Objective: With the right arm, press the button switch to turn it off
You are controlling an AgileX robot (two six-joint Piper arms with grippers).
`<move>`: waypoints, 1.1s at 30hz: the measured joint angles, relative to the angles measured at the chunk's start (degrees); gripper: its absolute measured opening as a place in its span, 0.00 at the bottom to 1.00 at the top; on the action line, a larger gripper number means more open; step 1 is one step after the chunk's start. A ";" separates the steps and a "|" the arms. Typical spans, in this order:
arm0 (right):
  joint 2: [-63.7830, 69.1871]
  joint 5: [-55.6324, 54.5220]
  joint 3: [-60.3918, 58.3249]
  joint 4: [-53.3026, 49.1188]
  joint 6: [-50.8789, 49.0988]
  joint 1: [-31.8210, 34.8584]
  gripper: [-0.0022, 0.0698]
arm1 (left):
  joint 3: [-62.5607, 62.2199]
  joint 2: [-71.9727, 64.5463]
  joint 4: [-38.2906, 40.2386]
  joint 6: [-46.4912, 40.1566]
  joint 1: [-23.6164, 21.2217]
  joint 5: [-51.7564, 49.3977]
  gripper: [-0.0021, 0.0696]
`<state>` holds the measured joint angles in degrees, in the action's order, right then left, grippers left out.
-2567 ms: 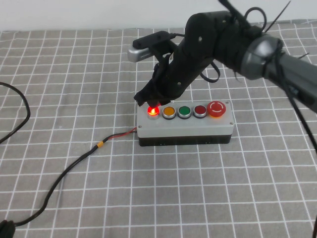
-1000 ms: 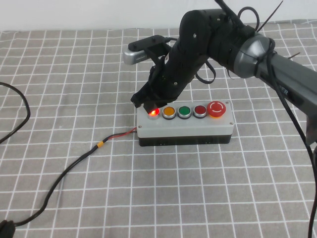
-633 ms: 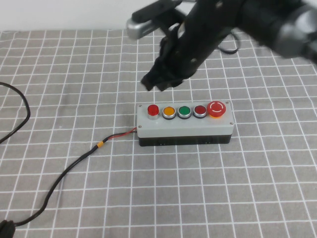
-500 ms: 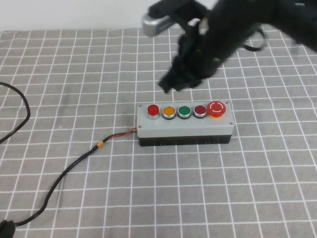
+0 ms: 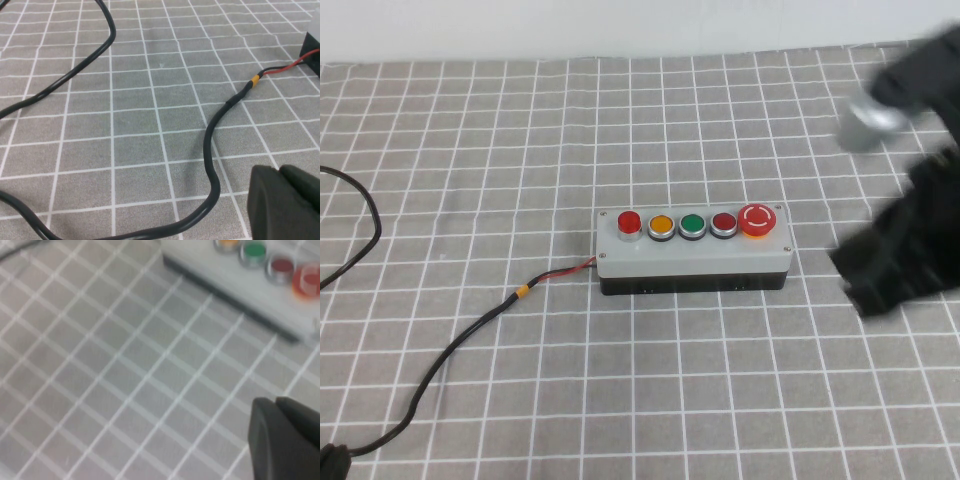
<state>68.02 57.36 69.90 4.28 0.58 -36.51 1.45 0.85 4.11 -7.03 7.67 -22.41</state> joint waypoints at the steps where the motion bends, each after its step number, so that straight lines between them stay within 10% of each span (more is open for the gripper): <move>1: -2.05 0.00 -2.35 0.31 -0.12 0.00 0.01 | 0.00 0.00 0.00 0.00 0.00 0.00 0.02; 21: -12.84 -19.92 -28.82 -5.19 -1.56 1.51 0.01 | 0.00 0.00 0.00 0.00 0.00 0.00 0.02; 33: -33.89 -56.05 -59.19 -5.85 -1.67 25.66 0.01 | 0.00 0.00 0.00 0.00 0.00 0.00 0.02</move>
<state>34.13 1.31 10.71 -1.57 -1.08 -10.85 1.45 0.85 4.11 -7.03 7.67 -22.41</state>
